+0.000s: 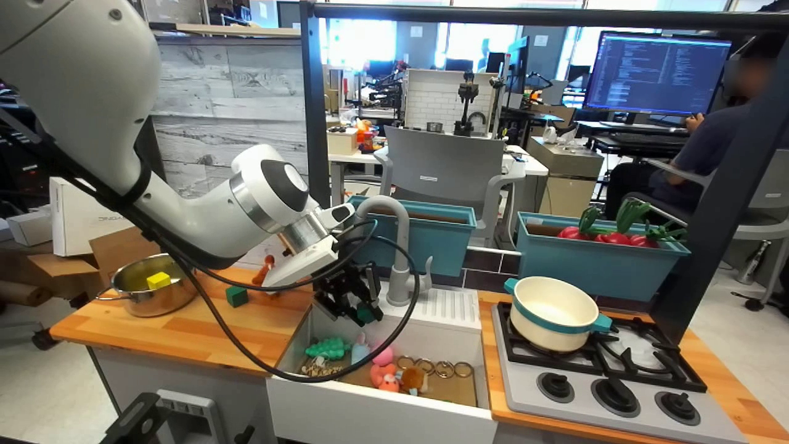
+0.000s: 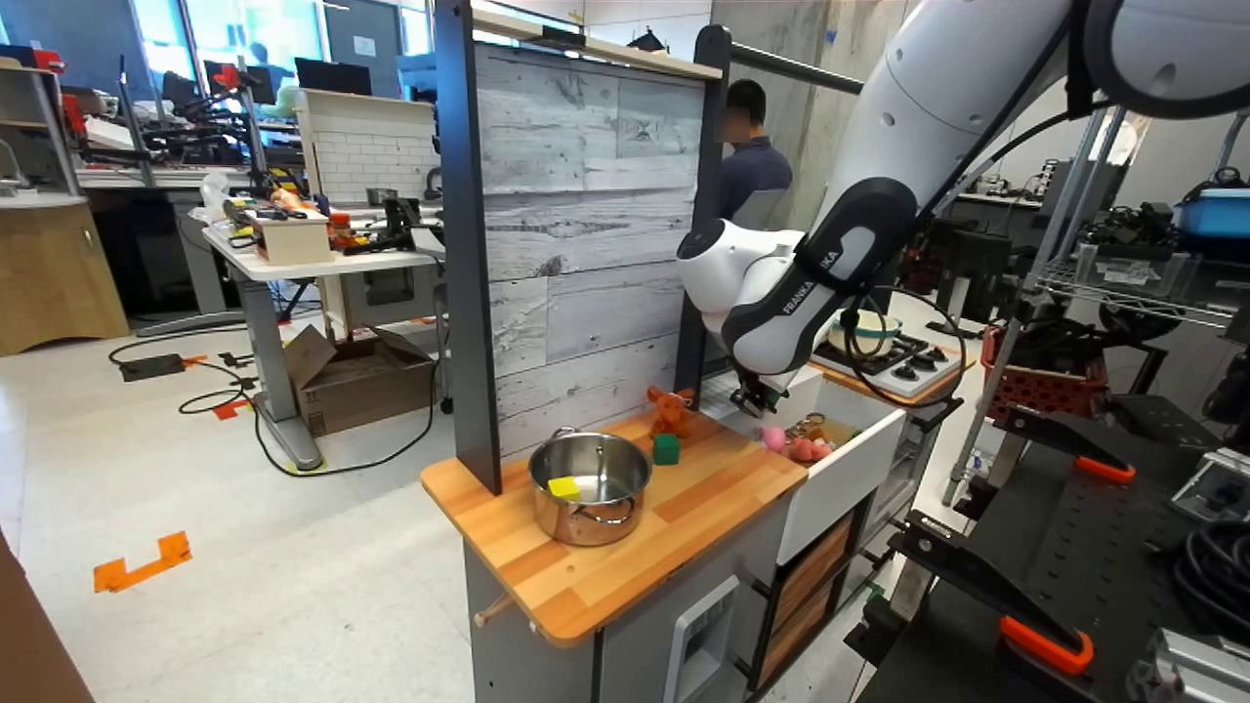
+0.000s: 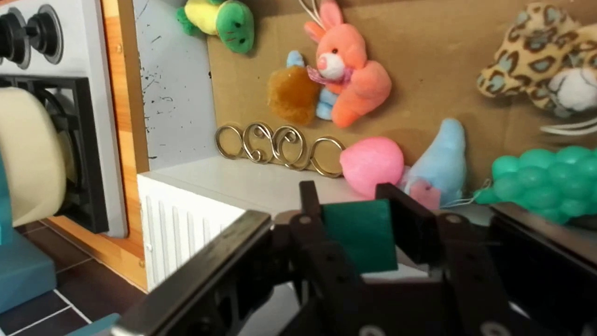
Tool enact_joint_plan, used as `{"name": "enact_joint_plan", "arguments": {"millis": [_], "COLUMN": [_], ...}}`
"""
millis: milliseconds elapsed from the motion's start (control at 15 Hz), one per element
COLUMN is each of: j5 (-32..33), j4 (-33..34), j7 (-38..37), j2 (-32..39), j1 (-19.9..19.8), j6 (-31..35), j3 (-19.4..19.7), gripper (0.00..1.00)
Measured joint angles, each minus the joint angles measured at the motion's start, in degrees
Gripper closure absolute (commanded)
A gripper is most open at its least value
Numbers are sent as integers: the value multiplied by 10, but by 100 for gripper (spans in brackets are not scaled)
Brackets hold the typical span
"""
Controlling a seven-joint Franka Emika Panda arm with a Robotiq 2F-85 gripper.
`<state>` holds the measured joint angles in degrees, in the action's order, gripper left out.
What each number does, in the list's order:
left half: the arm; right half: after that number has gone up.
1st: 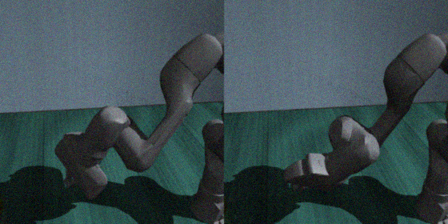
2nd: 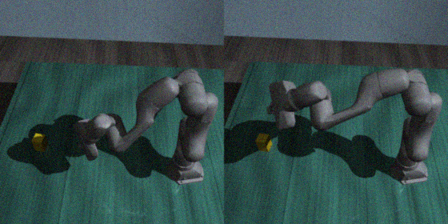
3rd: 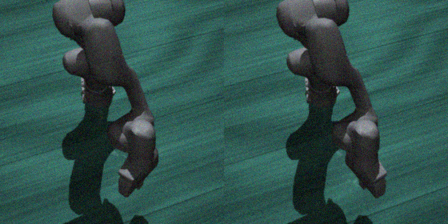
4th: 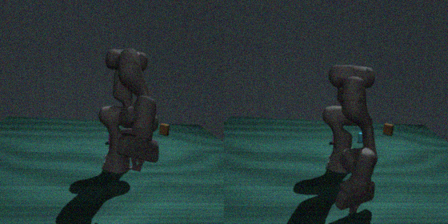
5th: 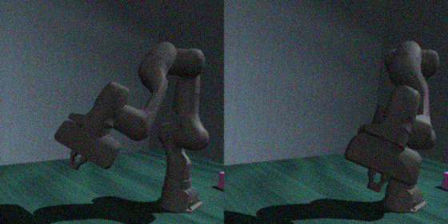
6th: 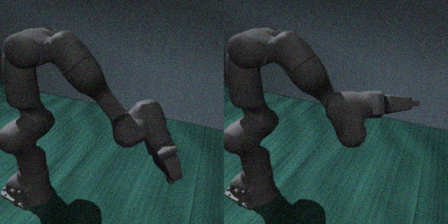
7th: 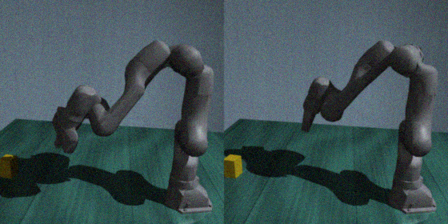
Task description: Pick up the green block at the front of the counter and put it in the sink
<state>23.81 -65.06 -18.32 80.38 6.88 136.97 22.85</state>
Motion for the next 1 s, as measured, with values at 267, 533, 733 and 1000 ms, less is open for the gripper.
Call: {"name": "enact_joint_plan", "arguments": {"millis": [267,533,733,1000], "j5": [13,53,91,132], "j4": [-19,-58,-100,-162], "j7": [109,190,233,261], "j2": [-2,-22,-44,-60], "j1": [-11,-11,-11,-12], "j6": [36,86,154,231], "j3": [-9,-5,3,12], "gripper": [88,88,88,88]}}
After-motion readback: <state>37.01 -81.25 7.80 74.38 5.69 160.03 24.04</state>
